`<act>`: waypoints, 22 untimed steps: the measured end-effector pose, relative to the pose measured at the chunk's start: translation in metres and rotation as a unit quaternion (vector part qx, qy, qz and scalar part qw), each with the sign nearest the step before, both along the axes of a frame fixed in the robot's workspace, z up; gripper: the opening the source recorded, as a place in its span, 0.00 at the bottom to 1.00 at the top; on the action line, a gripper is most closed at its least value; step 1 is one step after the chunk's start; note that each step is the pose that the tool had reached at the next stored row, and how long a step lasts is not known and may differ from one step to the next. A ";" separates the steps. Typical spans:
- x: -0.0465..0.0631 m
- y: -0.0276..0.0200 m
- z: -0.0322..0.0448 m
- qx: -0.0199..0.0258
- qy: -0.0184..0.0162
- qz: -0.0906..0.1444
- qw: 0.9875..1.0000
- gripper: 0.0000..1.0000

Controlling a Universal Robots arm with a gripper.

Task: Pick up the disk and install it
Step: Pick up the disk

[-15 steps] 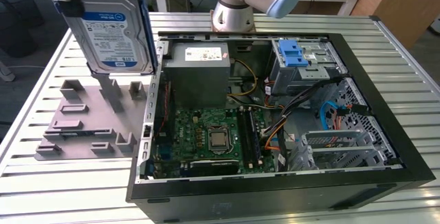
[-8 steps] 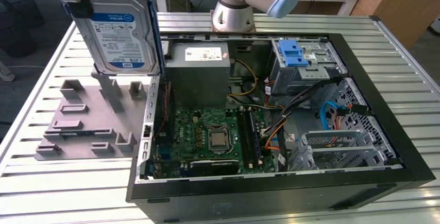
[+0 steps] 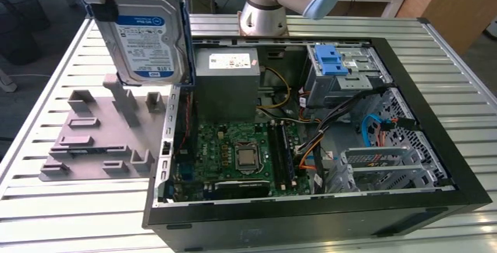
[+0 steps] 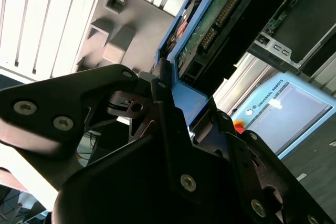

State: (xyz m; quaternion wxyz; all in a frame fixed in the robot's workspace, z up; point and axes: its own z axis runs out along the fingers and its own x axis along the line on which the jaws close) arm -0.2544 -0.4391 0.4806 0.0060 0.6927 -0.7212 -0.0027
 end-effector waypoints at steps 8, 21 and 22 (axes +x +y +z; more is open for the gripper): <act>0.015 -0.0017 0.0000 0.000 0.000 0.000 1.000 0.37; 0.041 -0.0068 0.0000 0.000 0.000 0.000 1.000 0.37; 0.044 -0.0074 0.0000 0.000 0.000 0.000 1.000 0.37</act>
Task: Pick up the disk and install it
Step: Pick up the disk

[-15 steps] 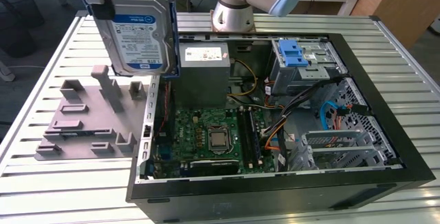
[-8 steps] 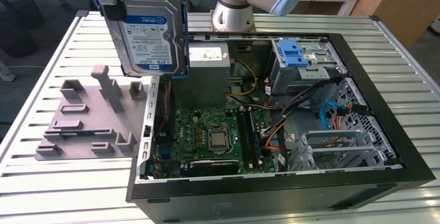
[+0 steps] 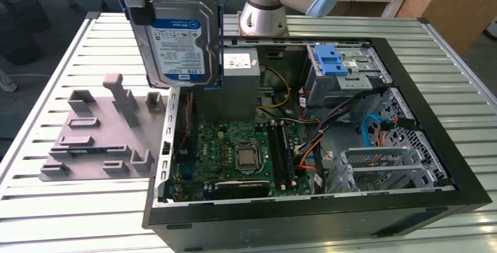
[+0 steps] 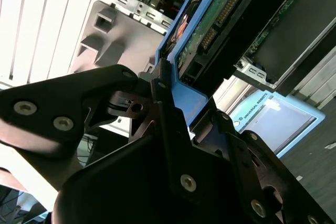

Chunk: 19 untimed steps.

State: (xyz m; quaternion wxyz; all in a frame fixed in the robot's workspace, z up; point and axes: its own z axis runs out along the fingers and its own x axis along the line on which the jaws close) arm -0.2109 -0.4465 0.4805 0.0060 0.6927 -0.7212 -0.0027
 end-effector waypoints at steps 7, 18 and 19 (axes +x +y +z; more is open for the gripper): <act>0.019 -0.0043 0.0000 0.000 0.000 0.000 1.000 0.37; 0.037 -0.0093 -0.0007 0.000 -0.009 0.003 1.000 0.37; 0.038 -0.0103 -0.0007 0.000 -0.010 0.003 1.000 0.37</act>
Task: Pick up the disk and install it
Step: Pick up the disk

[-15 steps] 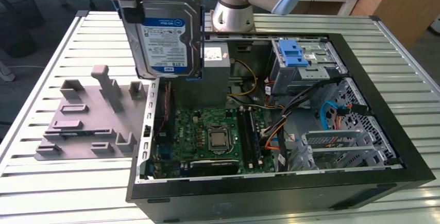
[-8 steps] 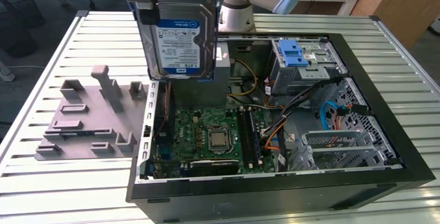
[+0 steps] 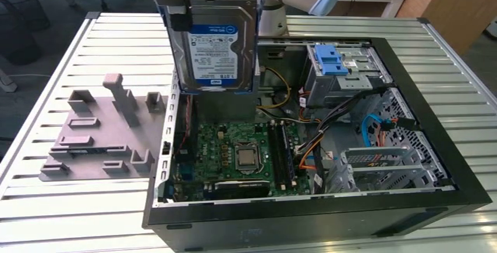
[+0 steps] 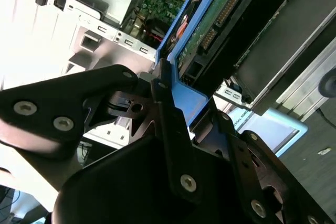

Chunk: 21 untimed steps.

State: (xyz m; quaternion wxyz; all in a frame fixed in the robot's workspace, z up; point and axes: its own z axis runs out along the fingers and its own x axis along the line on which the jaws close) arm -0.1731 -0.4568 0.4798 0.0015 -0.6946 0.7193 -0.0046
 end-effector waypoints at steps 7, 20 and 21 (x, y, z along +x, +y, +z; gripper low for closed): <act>0.017 -0.0046 -0.0011 0.000 -0.001 0.000 1.000 0.37; 0.044 -0.0067 -0.0017 0.000 -0.001 0.000 1.000 0.37; 0.046 -0.0068 -0.0017 0.000 -0.001 0.000 1.000 0.37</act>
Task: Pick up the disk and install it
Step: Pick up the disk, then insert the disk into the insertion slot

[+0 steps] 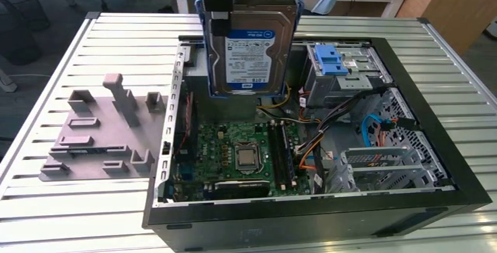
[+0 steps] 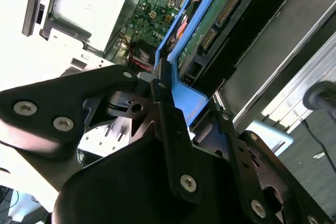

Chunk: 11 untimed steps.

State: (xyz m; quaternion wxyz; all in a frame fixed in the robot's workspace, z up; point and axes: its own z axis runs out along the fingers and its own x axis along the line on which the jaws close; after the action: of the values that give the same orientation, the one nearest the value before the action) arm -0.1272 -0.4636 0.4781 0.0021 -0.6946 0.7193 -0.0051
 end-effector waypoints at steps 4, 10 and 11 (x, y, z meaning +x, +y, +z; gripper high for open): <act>0.007 -0.0003 -0.0001 0.000 0.000 0.000 1.000 0.37; 0.020 -0.0007 -0.0003 0.000 0.000 0.000 1.000 0.37; 0.022 -0.0007 -0.0003 0.000 0.000 0.000 1.000 0.37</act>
State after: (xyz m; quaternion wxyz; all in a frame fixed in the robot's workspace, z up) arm -0.1052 -0.4644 0.4777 0.0021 -0.6946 0.7194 -0.0051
